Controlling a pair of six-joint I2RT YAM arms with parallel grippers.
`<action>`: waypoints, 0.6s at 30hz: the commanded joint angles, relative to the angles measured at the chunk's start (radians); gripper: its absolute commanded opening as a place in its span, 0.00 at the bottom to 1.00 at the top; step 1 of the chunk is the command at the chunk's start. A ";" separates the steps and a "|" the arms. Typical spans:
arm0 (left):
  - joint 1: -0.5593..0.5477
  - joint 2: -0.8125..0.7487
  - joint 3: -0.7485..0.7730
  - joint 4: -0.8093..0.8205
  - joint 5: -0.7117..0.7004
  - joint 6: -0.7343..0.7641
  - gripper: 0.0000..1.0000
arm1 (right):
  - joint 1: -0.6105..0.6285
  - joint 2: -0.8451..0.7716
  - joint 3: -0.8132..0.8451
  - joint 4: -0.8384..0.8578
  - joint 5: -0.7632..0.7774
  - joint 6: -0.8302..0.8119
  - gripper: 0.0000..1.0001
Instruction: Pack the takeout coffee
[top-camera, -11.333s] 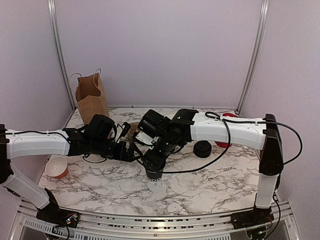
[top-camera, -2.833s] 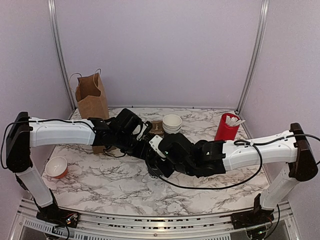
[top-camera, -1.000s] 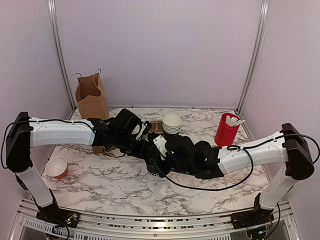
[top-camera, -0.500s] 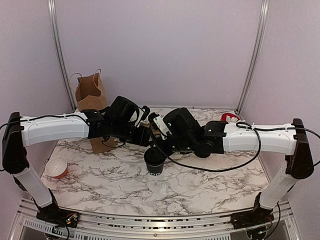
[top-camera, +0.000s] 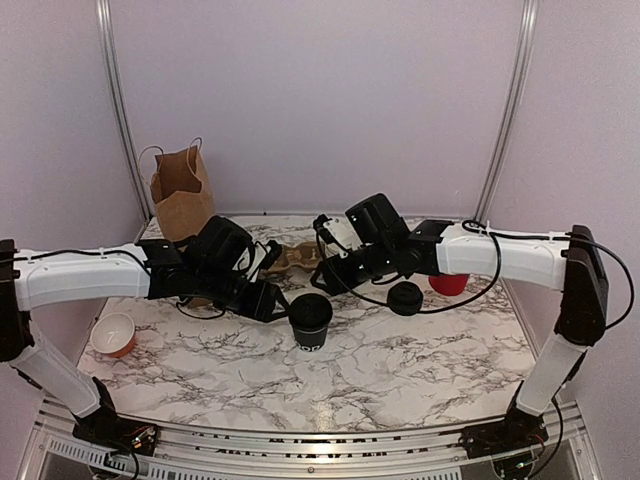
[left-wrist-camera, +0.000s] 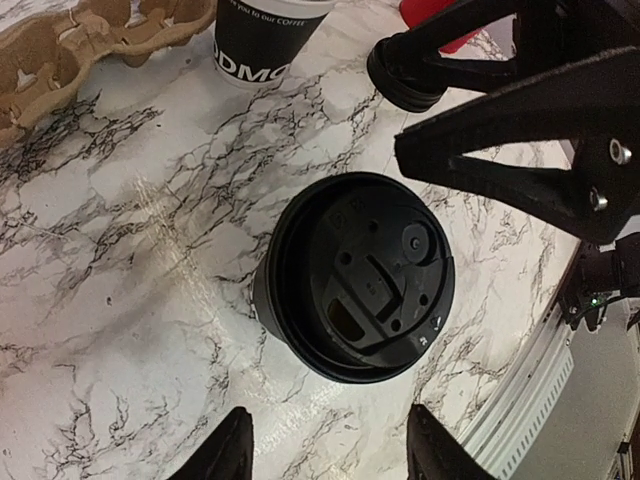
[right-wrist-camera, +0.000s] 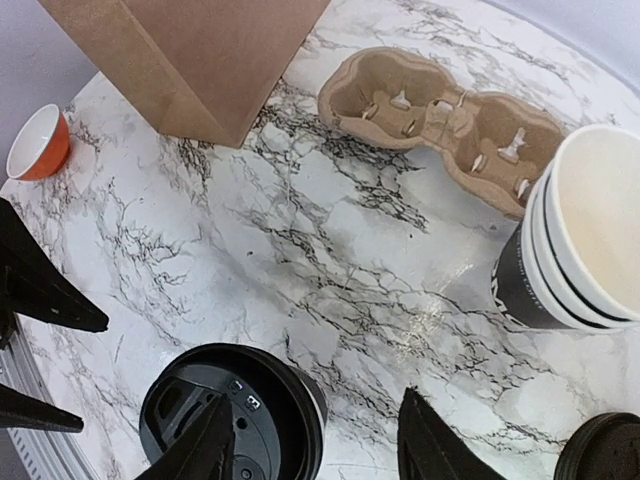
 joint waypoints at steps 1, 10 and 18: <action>-0.024 0.000 -0.031 -0.009 0.054 -0.014 0.51 | -0.016 0.064 0.064 -0.004 -0.132 -0.041 0.54; -0.047 0.081 -0.020 0.020 0.091 -0.012 0.47 | -0.016 0.103 0.079 -0.021 -0.028 0.061 0.51; -0.043 0.126 0.018 0.017 0.008 -0.030 0.46 | -0.016 0.052 0.038 -0.062 0.007 0.093 0.45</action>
